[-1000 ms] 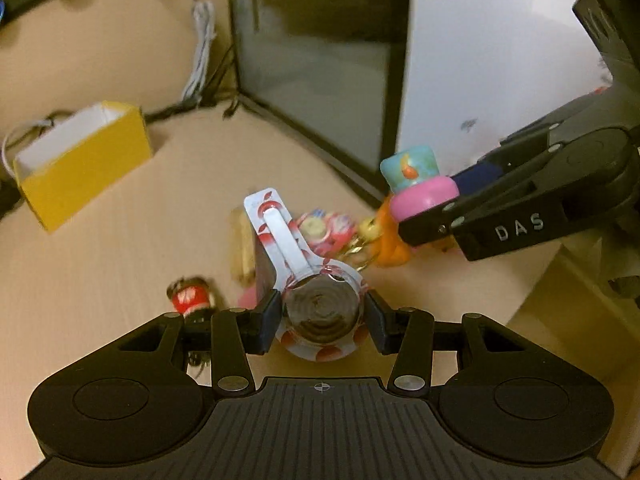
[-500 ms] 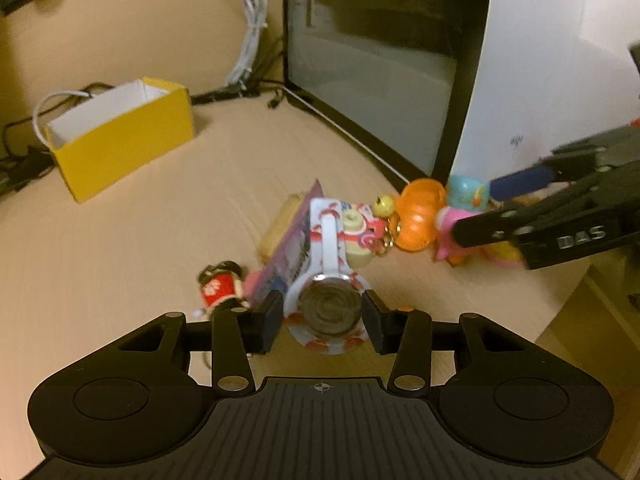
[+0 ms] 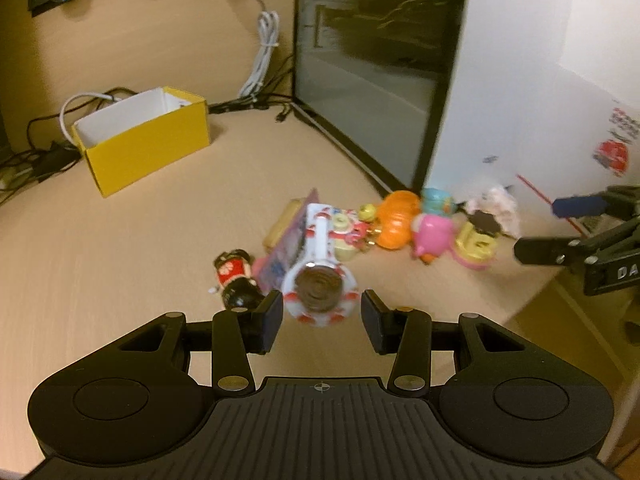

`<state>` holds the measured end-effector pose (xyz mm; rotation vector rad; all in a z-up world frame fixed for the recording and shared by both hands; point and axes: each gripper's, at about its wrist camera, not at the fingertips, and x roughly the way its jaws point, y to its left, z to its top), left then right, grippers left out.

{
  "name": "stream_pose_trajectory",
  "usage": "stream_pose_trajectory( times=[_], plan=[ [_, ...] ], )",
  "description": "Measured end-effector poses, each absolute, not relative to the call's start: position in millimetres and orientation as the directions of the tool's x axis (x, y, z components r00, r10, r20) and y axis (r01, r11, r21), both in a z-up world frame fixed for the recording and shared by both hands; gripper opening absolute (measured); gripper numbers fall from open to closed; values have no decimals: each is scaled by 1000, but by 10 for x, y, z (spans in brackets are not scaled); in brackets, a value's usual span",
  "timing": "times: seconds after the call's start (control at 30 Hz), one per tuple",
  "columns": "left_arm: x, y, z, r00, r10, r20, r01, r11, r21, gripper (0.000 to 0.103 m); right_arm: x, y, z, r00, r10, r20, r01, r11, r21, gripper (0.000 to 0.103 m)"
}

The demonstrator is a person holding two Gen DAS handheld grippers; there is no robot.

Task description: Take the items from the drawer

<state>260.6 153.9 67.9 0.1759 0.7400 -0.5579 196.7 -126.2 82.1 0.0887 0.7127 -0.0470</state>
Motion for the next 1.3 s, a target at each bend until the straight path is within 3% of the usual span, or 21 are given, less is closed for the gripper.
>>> stream_pose_trajectory(
  times=[0.1,0.23,0.4,0.57,0.83,0.9,0.93,0.97,1.2,1.3],
  plan=[
    [2395,1546,695,562,-477,-675,595,800,-70,47,1841,-1295,797,725,17,-689,61,994,88,97],
    [2126,1394,459,347,-557,-755,731,665,-154,47,1667,-1329,689,671,47,-740,61,991,118,96],
    [1822,1088,-89,136,-495,-858,824,538,-180,47,1507,-1382,404,587,18,-809,117,987,107,96],
    [1779,907,-539,1,-447,-895,819,513,-256,47,1392,-1389,203,537,3,-843,141,986,93,96],
    [1807,674,-881,-72,-396,-915,813,508,-284,43,1348,-1340,15,494,-24,-869,136,989,50,95],
    [1819,627,-952,-71,-376,-924,809,520,-274,31,1347,-1319,-25,481,-29,-876,136,990,42,94],
    [1826,609,-989,-76,-365,-928,805,527,-273,15,1347,-1308,-43,475,-30,-880,136,990,40,94],
    [1830,606,-996,-82,-366,-927,801,530,-280,11,1346,-1299,-58,470,-27,-882,134,990,42,94],
    [1907,830,-733,36,-382,-924,751,620,-227,9,1354,-1171,-203,408,36,-912,117,989,92,88],
    [1964,977,-617,85,-401,-912,717,660,-223,9,1424,-1021,-356,348,98,-932,65,990,128,73]
  ],
)
